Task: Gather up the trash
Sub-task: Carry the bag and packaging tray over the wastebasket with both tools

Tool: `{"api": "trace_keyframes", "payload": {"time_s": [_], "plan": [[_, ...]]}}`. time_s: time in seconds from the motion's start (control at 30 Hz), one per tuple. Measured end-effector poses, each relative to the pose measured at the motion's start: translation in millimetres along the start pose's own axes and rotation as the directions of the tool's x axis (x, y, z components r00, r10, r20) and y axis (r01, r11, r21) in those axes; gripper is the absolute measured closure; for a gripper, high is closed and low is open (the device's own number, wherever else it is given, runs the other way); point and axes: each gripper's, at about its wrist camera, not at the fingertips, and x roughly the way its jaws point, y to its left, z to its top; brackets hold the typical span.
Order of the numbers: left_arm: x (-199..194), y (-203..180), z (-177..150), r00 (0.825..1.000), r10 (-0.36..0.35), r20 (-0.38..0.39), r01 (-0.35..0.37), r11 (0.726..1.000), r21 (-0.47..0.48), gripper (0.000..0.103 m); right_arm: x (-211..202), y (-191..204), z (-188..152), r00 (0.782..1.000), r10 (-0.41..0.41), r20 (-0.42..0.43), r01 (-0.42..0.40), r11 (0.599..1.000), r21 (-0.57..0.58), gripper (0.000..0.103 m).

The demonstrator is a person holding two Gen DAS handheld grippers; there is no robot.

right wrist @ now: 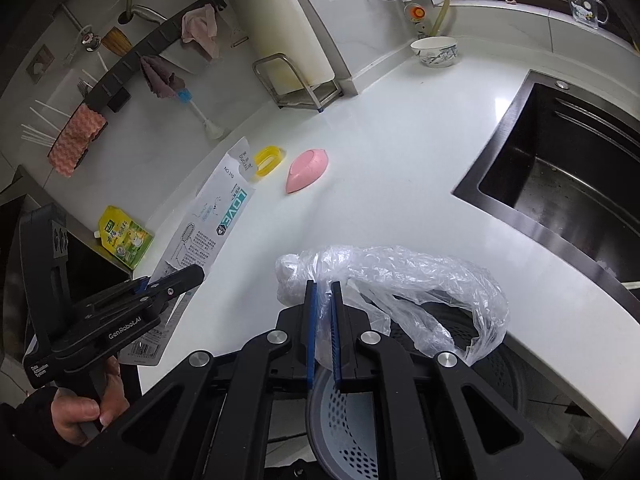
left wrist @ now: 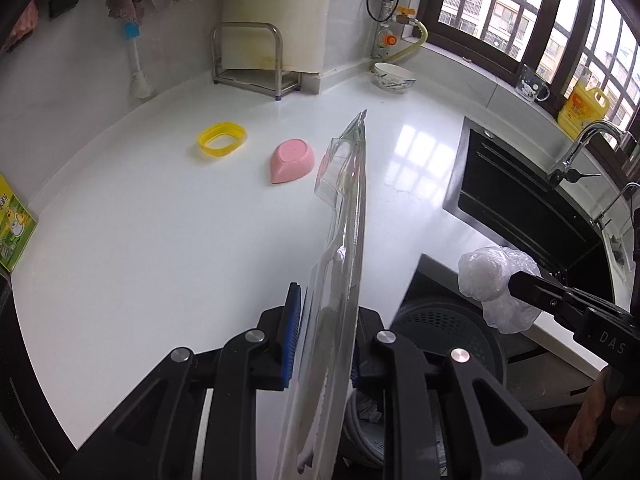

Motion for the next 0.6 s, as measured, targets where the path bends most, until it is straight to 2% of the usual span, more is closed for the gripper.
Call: {"api": "trace_keyframes", "payload": {"time_s": [0.27, 0.43, 0.6], "plan": [[-8.5, -64.5, -42.9, 0.999, -0.01, -0.035, 0.011, 0.999, 0.044, 0.083, -37.2, -39.7, -41.9, 0.999, -0.004, -0.041, 0.005, 1.0, 0.005, 0.097], [-1.8, -98.0, -73.9, 0.995, -0.03, -0.094, 0.036, 0.997, 0.064, 0.083, -47.6, -62.2, -71.7, 0.997, -0.008, -0.082, 0.01, 1.0, 0.019, 0.097], [20.6, -120.8, -104.8, 0.983, -0.03, -0.183, 0.046, 0.995, 0.083, 0.083, -39.0, -83.6, -97.8, 0.99, -0.014, -0.142, 0.021, 0.999, 0.048, 0.097]]}}
